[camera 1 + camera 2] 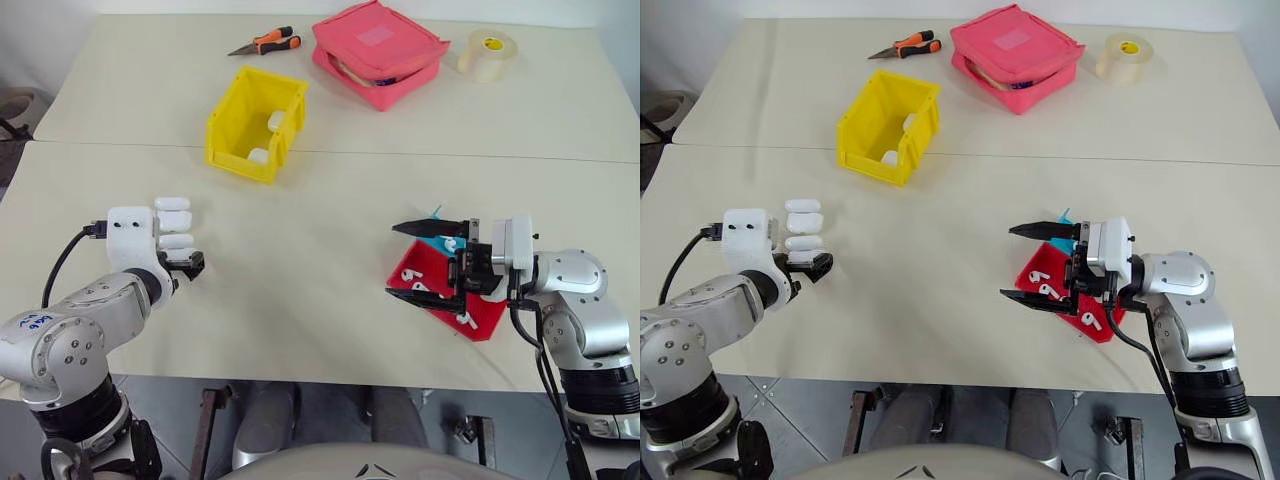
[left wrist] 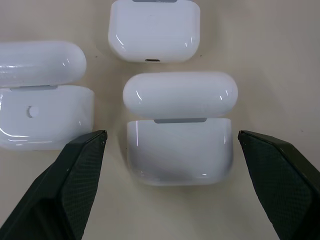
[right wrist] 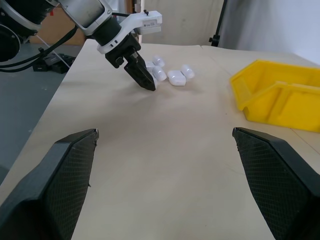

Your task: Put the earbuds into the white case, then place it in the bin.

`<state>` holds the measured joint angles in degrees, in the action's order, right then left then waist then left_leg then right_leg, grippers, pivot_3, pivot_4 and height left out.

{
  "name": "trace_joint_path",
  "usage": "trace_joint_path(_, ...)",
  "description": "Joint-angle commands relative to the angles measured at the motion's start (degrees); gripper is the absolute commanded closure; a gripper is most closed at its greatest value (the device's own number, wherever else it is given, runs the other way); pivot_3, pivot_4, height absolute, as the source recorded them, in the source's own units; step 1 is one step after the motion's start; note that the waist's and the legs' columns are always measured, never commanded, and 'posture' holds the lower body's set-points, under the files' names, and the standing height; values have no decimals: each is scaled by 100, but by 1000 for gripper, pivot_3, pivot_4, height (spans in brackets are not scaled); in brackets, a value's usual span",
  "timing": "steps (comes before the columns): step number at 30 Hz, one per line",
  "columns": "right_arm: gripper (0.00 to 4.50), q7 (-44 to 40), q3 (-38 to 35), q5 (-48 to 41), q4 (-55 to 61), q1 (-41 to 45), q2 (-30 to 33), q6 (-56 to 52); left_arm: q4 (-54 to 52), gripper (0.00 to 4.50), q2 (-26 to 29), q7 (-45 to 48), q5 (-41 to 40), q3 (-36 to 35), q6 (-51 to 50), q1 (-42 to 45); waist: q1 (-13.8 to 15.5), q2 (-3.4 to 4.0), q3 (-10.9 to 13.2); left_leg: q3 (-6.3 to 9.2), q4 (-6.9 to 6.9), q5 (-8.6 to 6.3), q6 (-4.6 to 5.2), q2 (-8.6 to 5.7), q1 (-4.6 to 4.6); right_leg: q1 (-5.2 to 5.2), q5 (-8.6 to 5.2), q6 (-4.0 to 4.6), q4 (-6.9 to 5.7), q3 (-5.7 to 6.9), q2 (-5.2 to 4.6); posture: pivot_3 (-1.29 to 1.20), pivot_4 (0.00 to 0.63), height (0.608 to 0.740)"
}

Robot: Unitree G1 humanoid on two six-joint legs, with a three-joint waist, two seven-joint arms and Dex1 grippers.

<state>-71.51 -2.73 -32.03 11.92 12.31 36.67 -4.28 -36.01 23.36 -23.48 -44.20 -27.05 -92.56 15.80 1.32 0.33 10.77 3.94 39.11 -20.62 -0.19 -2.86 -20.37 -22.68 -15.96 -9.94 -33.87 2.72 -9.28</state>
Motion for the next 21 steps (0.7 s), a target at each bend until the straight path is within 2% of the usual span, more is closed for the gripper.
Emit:
trace_joint_path(1,0,103,-122,-78,235,-59,-17,47,-91,37,-98,-42,36,-78,6,-49,1,0,0,0,0,0,0,0,0,0,0,0,0,0,0,0,150,740)
trace_joint_path(9,0,171,-92,-81,281,-148,-27,74,-85,37,-174,-143,-12,-116,6,-119,2,1,0,0,0,0,-1,0,0,0,0,0,0,0,0,0,150,740)
trace_joint_path(12,0,195,-79,-87,297,-156,-46,70,-108,616,-123,-164,-46,-96,6,-203,-3,2,-1,-1,0,0,-1,0,1,0,0,0,0,0,0,0,150,740)
trace_joint_path(15,0,192,-65,-88,291,-156,-57,73,-172,1531,-96,-154,-140,-78,6,-377,-2,2,-1,-1,0,0,-1,0,1,0,0,0,-1,0,0,0,150,740)
trace_joint_path(16,0,184,-67,-89,281,-150,-59,74,-205,1710,-71,-140,-158,-70,6,-435,-8,2,-1,-1,0,0,-1,0,1,0,0,0,0,-1,0,0,150,740)
trace_joint_path(19,0,153,-70,-83,231,-114,-55,82,-331,1712,33,188,-210,-131,6,-518,-10,3,-2,-1,0,0,-2,0,1,0,0,0,0,-2,-1,0,150,740)
trace_joint_path(21,0,131,-75,-76,187,-88,-48,95,-484,1712,218,771,-246,-120,300,-567,-8,3,-2,-1,0,0,-2,0,1,0,0,0,0,-2,0,0,150,740)
